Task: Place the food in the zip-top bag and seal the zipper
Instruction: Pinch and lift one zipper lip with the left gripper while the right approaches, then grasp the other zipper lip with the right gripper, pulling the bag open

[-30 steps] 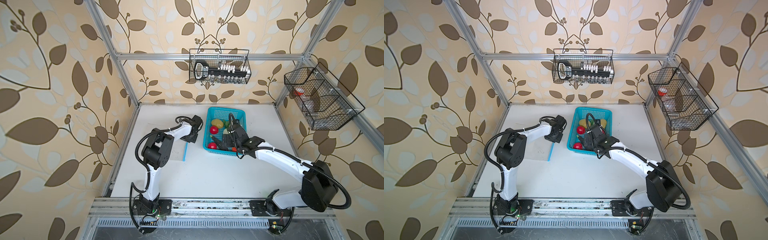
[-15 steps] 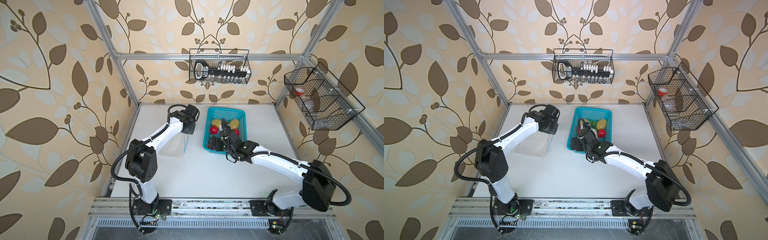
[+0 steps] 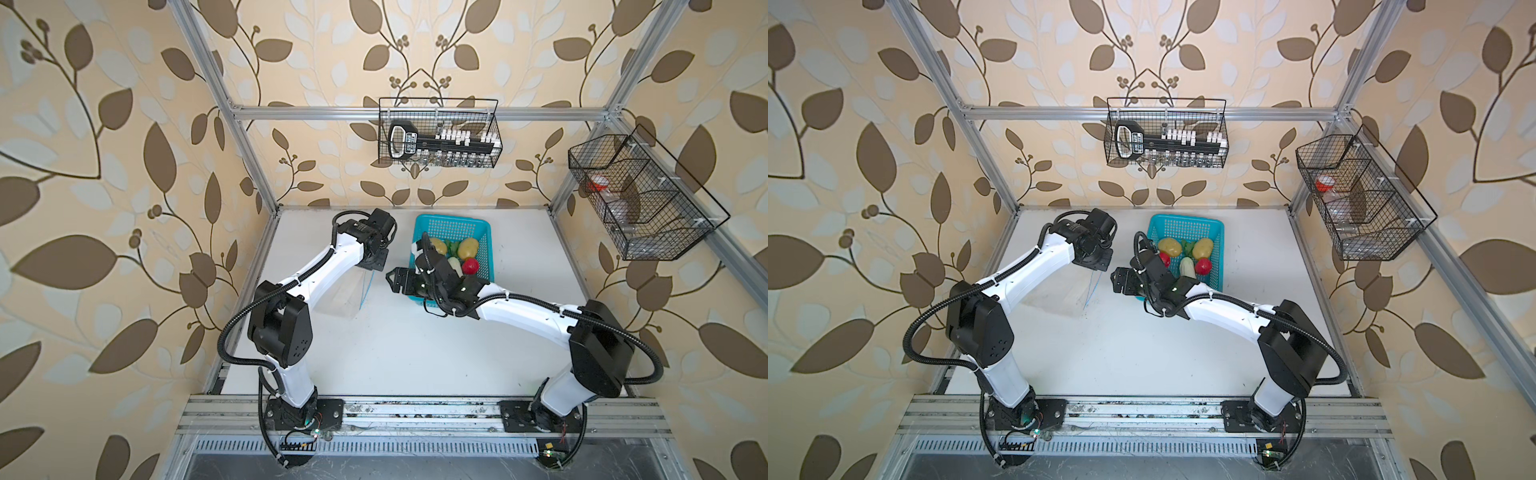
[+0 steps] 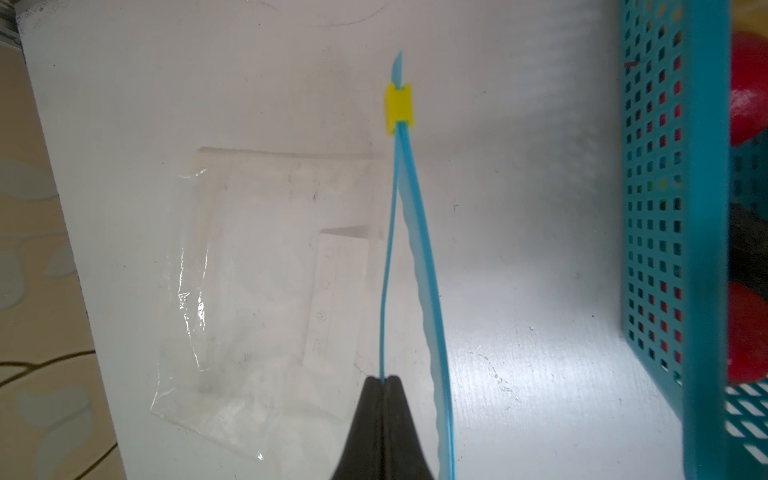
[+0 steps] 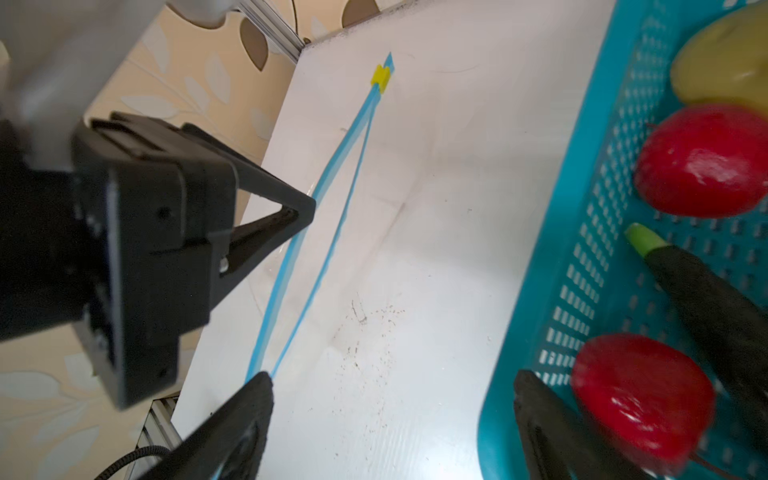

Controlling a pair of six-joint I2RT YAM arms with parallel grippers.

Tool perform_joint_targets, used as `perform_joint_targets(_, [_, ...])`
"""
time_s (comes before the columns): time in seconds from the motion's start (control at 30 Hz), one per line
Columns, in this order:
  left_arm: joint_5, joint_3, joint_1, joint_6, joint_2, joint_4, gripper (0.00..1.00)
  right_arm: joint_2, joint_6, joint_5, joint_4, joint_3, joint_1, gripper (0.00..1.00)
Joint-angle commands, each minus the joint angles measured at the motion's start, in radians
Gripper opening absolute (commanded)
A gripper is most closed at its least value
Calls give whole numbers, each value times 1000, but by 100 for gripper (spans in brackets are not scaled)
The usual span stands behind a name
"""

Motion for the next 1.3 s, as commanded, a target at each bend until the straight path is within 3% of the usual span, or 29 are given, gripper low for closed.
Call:
perform_joint_targets(0.0, [8, 39, 9, -20, -67, -42, 0, 54, 75, -31, 55, 49, 9, 84])
perform_joint_targets(0.27, [22, 28, 10, -41, -97, -42, 0, 128, 193, -66, 185, 67, 7, 72])
perform_joint_targets(0.53, [34, 27, 11, -50, -105, -42, 0, 178, 299, -143, 370, 55, -1, 71])
perform_joint_targets(0.97, [48, 23, 11, -60, -120, -48, 0, 283, 360, -138, 322, 148, -10, 53])
perform_joint_targets(1.1, [48, 22, 11, -62, -123, -52, 0, 307, 369, -147, 331, 161, -18, 44])
perform_joint_targets(1.27, [43, 5, 11, -61, -135, -47, 0, 314, 370, -153, 348, 164, -29, 16])
